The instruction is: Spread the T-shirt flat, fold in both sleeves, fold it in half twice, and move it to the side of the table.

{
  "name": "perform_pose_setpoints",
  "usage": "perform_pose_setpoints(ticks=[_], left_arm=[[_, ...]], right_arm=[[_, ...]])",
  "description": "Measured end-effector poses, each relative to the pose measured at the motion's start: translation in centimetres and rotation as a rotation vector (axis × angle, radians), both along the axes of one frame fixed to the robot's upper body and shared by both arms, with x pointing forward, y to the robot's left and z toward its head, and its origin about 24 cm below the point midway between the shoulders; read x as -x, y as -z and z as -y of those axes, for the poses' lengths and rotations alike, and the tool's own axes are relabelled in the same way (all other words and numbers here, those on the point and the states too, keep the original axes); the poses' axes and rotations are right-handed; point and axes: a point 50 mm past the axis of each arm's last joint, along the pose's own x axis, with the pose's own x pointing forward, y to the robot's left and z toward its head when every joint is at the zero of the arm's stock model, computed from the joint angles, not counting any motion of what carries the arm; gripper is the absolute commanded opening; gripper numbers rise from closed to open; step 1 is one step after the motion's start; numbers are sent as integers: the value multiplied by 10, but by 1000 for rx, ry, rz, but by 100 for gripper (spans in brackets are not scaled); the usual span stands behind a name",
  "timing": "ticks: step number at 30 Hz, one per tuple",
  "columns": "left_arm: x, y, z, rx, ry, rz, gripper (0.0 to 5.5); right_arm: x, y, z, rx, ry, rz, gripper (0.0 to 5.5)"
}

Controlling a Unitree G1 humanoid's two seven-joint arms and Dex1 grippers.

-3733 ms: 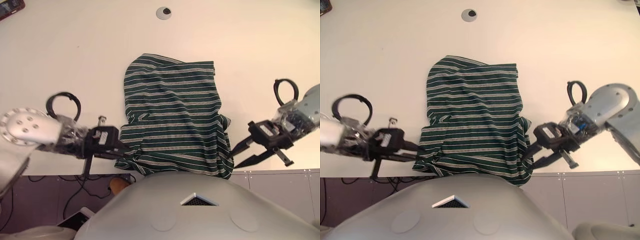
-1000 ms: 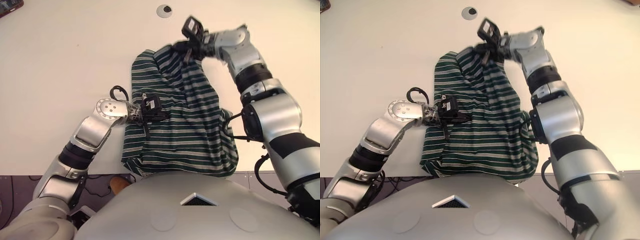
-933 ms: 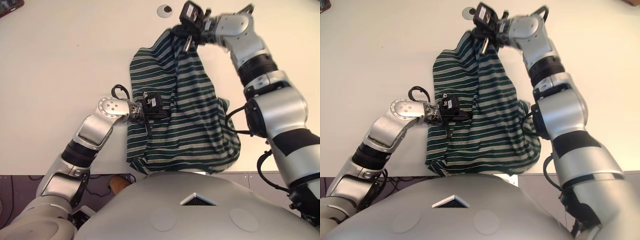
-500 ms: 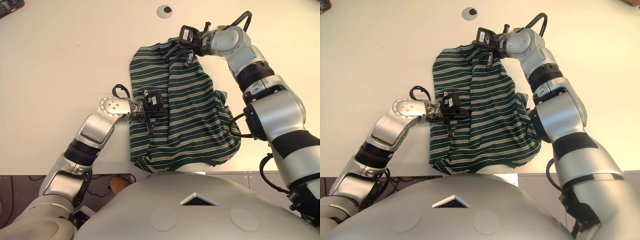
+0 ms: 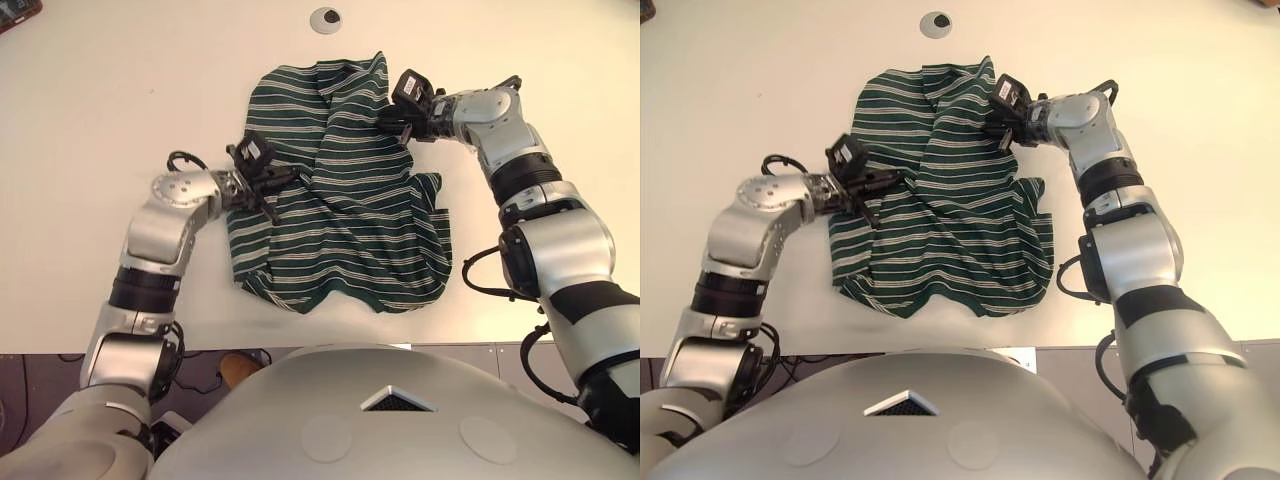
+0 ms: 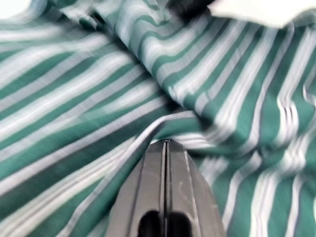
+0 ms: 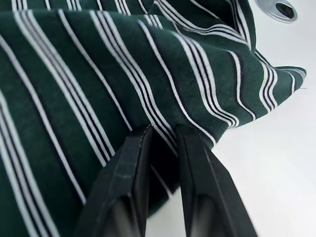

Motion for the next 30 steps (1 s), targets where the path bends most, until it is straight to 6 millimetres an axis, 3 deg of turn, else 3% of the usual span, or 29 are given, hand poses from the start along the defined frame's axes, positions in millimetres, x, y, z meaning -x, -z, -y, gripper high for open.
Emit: perform_pose_setpoints(ticks=[5, 7, 10, 12, 17, 19, 22, 25, 28, 30], left_arm=[[-10, 11, 1, -53, 1, -19, 0], [-11, 12, 2, -52, 1, -16, 0], [-13, 15, 6, -42, -38, -2, 0], [-16, 17, 6, -41, -78, 5, 0], [-23, 18, 1, -22, -191, 68, 0], [-27, 5, -1, 56, -211, 129, 0], [-27, -31, -1, 236, -174, 211, 0], [-7, -49, -16, 274, -155, 209, 0], [33, -36, -41, 138, -150, 79, 14], [55, -25, -50, 94, -170, -13, 40]], right_arm=[[-7, 2, -7, 115, 87, 102, 84], [-11, 1, 2, 191, 127, 143, 84], [-14, -5, 43, 307, 206, 157, 84], [-14, -7, 60, 343, 233, 148, 84], [-14, -9, 62, 345, 222, 130, 84], [-14, -9, 62, 341, 227, 135, 84], [-14, -10, 61, 269, 258, 131, 84], [-14, -12, 60, 199, 277, 142, 84], [-18, -25, 53, 80, 268, 192, 89], [-19, -37, 31, -33, 201, 227, 89]])
